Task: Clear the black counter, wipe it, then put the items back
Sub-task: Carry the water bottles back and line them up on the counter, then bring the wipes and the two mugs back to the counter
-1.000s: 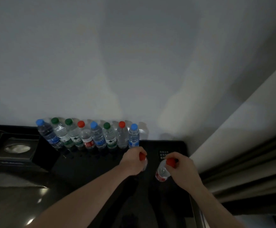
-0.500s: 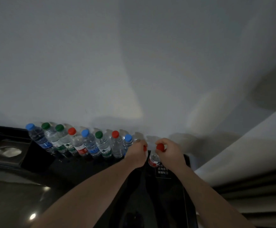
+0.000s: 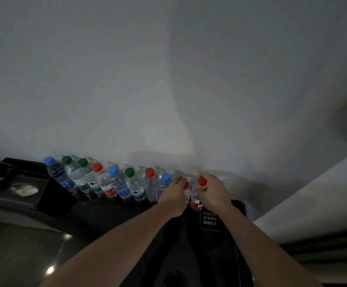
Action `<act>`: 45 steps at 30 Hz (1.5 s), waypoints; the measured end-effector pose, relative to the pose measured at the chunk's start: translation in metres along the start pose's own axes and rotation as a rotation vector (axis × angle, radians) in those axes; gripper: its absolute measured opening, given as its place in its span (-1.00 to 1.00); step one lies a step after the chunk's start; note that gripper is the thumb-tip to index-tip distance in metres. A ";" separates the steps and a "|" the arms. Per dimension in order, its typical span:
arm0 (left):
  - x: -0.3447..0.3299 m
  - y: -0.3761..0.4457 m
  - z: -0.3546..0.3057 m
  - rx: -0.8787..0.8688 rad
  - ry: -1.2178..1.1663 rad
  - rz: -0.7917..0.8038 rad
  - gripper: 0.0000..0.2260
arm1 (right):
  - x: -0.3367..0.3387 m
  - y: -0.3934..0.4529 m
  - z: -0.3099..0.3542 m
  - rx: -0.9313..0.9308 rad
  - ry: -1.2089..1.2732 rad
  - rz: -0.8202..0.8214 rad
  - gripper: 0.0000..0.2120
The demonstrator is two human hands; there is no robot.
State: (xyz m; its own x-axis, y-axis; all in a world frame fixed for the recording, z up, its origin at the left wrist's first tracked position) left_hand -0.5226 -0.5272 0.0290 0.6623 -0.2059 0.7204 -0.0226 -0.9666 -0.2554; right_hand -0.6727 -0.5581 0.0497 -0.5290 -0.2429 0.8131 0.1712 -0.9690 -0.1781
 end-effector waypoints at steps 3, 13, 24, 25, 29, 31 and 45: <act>0.014 -0.028 0.000 -0.063 -0.046 -0.036 -0.40 | 0.009 -0.020 0.001 -0.007 0.055 -0.019 -0.42; 0.081 -0.235 0.107 0.039 -0.144 -0.101 -0.61 | -0.022 -0.172 0.060 0.060 0.206 0.184 -0.39; 0.184 -0.480 0.281 0.262 0.043 -0.307 -0.43 | -0.134 -0.300 0.269 0.329 -0.066 0.591 -0.40; 0.193 -0.501 0.291 0.284 0.048 -0.315 -0.45 | -0.144 -0.311 0.286 0.355 -0.086 0.597 -0.40; 0.228 -0.588 0.338 0.374 0.035 -0.366 -0.48 | -0.188 -0.353 0.349 0.433 -0.179 0.605 -0.41; 0.241 -0.627 0.358 0.382 0.004 -0.396 -0.43 | -0.207 -0.373 0.376 0.463 -0.197 0.621 -0.41; 0.319 -0.738 0.461 0.449 0.000 -0.500 -0.44 | -0.304 -0.434 0.511 0.520 -0.256 0.767 -0.39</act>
State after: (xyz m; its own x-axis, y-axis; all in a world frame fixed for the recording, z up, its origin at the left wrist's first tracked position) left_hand 0.0510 0.1907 0.1500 0.5126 0.2503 0.8213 0.6003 -0.7884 -0.1344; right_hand -0.1615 -0.0408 0.1625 0.0676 -0.7256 0.6848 0.7751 -0.3939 -0.4939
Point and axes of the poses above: each hand's wrist, its own y-axis towards the middle knuckle, its own x-axis out of the back of the hand, z = x × y, the point moved 5 cm from there along y, towards the middle knuckle, and after that the axes turned 9 degrees about -y, right-handed, at the moved point
